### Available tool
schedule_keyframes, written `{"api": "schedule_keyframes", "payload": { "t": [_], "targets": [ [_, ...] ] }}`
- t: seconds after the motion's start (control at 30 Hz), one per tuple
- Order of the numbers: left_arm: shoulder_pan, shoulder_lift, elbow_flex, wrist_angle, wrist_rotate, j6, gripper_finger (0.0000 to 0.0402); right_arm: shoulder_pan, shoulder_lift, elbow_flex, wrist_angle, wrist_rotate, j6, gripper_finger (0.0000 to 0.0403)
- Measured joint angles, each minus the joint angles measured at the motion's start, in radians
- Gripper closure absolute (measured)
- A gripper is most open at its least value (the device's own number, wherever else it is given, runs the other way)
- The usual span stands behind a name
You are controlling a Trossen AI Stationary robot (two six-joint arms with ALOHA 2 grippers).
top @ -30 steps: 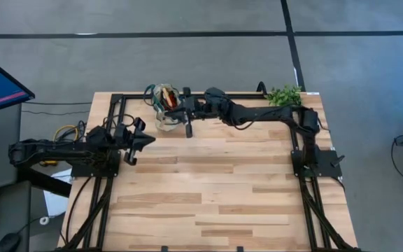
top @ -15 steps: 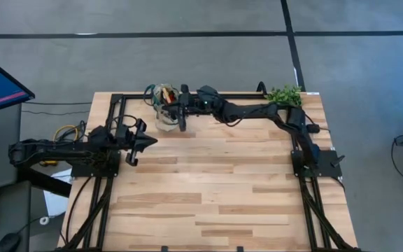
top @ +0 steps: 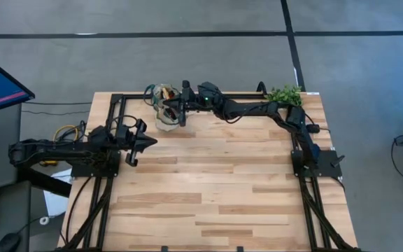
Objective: Pick & Place Garden tools in Gardening bag
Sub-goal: Put the brown trowel into the yellow gardening bag, then return to Home Position
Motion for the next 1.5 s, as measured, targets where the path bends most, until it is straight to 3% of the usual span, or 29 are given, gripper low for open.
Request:
{"api": "schedule_keyframes", "payload": {
  "t": [0.17, 0.43, 0.97, 1.1, 1.37, 1.5],
  "targets": [
    [0.0, 0.0, 0.0, -0.001, 0.0, 0.0, 0.04, -0.002, 0.001, 0.0, -0.01, 0.002, 0.001, 0.0403],
    [0.0, 0.0, 0.0, -0.001, 0.0, 0.002, 0.04, 0.009, 0.025, 0.0, -0.188, 0.002, 0.042, 0.0403],
    [0.0, 0.0, 0.0, -0.001, 0.0, 0.003, 0.04, 0.013, 0.12, 0.021, -0.098, -0.004, 0.098, 0.0396],
    [0.0, 0.0, 0.0, -0.001, 0.0, 0.003, 0.04, 0.014, 0.1, 0.072, -0.175, -0.047, 0.082, 0.0349],
    [0.0, 0.0, 0.0, -0.001, 0.0, 0.003, 0.04, 0.019, 0.071, 0.18, -0.427, -0.079, 0.033, 0.0196],
    [0.0, 0.0, 0.0, -0.002, 0.0, 0.0, 0.04, 0.016, 0.005, 0.19, -0.571, -0.08, 0.005, 0.018]
  ]
}}
